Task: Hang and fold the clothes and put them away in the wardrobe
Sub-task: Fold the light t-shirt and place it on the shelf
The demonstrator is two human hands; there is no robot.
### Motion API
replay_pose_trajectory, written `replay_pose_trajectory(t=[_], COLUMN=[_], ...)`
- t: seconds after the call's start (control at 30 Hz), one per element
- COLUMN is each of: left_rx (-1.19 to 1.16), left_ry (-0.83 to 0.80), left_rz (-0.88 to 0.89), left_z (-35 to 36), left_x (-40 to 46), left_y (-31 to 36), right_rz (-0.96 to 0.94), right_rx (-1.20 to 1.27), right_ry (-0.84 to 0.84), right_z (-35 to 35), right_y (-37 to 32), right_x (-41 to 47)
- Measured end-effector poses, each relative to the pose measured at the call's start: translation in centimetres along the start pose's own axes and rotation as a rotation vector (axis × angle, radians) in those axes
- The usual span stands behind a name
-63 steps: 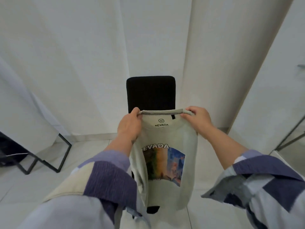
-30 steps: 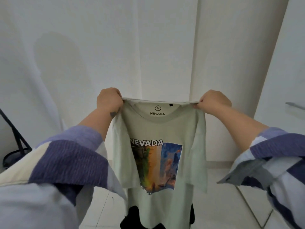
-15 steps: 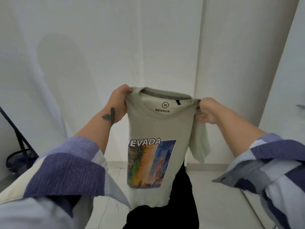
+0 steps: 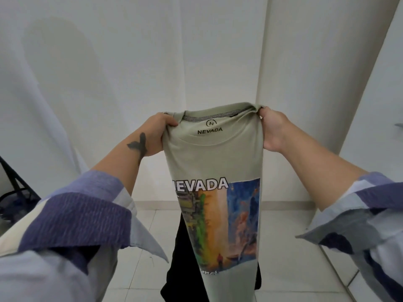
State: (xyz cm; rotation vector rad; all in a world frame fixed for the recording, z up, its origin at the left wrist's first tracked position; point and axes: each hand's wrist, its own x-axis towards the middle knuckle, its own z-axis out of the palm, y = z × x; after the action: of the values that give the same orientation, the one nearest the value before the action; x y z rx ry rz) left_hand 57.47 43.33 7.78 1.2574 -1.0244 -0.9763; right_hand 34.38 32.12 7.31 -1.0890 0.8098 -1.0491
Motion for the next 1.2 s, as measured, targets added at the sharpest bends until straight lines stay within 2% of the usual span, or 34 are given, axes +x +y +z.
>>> replay_pose_trajectory(t=[0.13, 0.3, 0.6, 0.77, 0.9, 1.2], left_rx=[-0.048, -0.034, -0.124, -0.082, -0.136, -0.148], left_ry=[-0.046, 0.030, 0.157, 0.082, 0.007, 0.048], left_rz=[-0.055, -0.038, 0.066, 0.104, 0.035, -0.407], left_z=[-0.2, -0.6, -2.1, -2.8, -2.2, -1.6], left_x=[2.5, 6.7, 13.2, 12.5, 8.6, -3.5], left_y=[-1.9, -5.8, -2.3, -3.9, -9.2, -26.9], right_rz=[0.095, 0.136, -0.029, -0.062, 0.057, 0.548], right_rx=[-0.040, -0.033, 0.029, 0.086, 0.041, -0.098], right_ry=[-0.078, 0.024, 0.100, 0.134, 0.169, 0.226], right_z=[0.3, 1.1, 3.9, 4.1, 2.4, -3.7], right_y=[1.0, 4.6, 1.7, 3.7, 9.9, 27.6], right_x=[1.8, 5.8, 10.9, 9.4, 6.6, -2.8])
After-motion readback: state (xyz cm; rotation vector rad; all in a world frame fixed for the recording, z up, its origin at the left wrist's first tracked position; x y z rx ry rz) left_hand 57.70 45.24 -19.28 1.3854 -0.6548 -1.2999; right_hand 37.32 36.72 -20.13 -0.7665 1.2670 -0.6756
